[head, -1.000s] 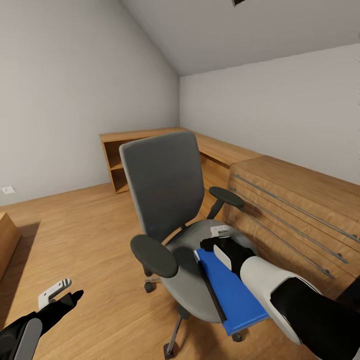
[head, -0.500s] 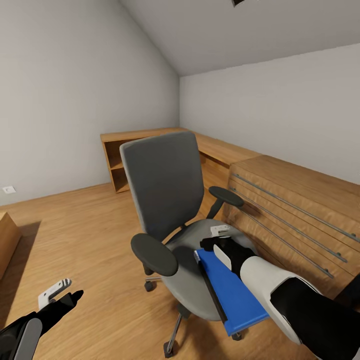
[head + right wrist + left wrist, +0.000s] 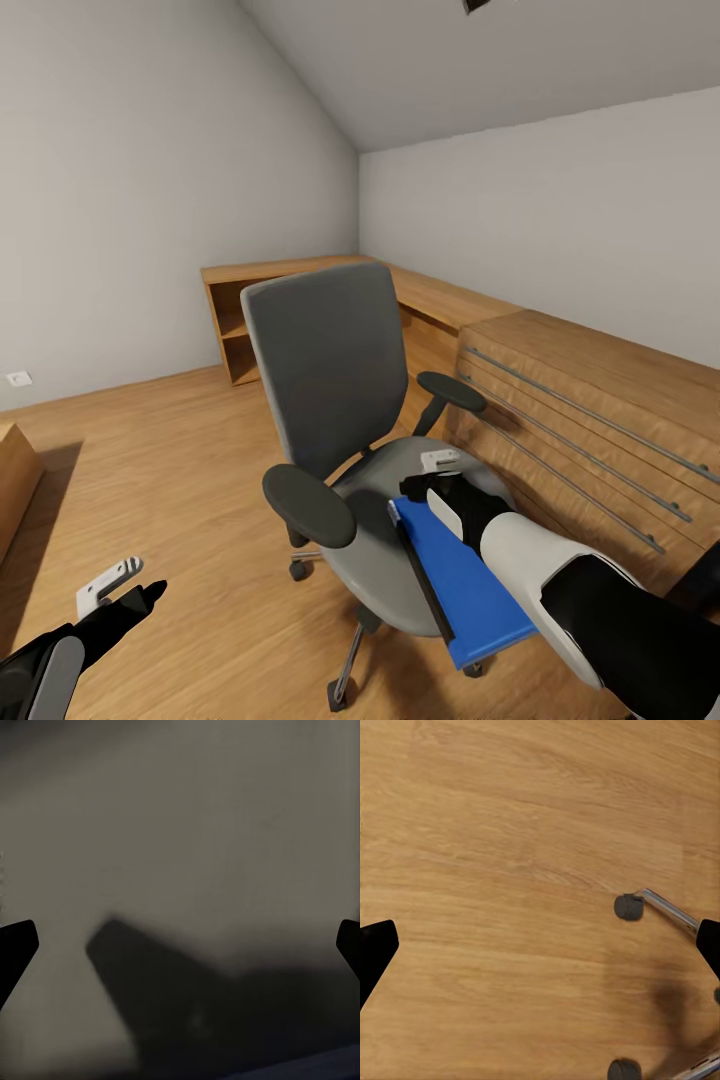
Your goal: In the bedroom, organize the workspace by keeping the computer under the desk, ensuring the monitor is on the desk, placing the keyboard on the desk next to the monitor, placing the mouse on the desk next to the keyboard, moving the folder from the swivel chair onto the desk next to the mouse, stacking the notebook on top of the folder with the pen on top of the notebook, and positioning the swivel chair next to the desk.
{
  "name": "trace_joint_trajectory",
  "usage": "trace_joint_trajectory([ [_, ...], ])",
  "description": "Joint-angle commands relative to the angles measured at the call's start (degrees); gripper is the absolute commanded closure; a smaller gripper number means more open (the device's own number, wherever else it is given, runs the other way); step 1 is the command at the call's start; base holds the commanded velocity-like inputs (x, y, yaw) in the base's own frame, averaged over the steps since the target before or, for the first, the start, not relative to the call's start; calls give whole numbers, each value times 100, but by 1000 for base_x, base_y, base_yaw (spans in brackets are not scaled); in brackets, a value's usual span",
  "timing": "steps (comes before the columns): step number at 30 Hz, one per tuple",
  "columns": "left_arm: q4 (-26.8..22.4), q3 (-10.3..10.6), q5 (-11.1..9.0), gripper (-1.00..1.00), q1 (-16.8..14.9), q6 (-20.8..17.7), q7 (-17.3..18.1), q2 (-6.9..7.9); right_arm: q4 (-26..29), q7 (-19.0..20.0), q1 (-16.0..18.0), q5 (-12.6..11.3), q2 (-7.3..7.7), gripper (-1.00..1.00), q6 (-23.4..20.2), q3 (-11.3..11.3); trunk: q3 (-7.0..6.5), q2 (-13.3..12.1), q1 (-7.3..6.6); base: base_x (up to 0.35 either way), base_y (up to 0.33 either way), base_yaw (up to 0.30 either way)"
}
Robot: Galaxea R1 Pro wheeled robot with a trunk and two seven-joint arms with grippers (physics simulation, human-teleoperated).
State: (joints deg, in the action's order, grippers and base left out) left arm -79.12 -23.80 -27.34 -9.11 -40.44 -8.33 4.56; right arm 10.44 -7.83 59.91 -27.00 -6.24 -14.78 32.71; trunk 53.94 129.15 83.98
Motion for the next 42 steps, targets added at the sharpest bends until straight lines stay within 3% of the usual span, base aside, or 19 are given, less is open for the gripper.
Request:
trace_joint_trajectory([
  [1,-7,-1,-61,-100,-3,-25,-46,1,13,-36,5,-51,2,-100,-29,49,5,2,-1,-2,0,0],
  [42,-5,4,-61,-100,-3,-26,-46,1,19,-34,5,-51,7,-100,-20,51,-265,2,-1,0,0,0],
])
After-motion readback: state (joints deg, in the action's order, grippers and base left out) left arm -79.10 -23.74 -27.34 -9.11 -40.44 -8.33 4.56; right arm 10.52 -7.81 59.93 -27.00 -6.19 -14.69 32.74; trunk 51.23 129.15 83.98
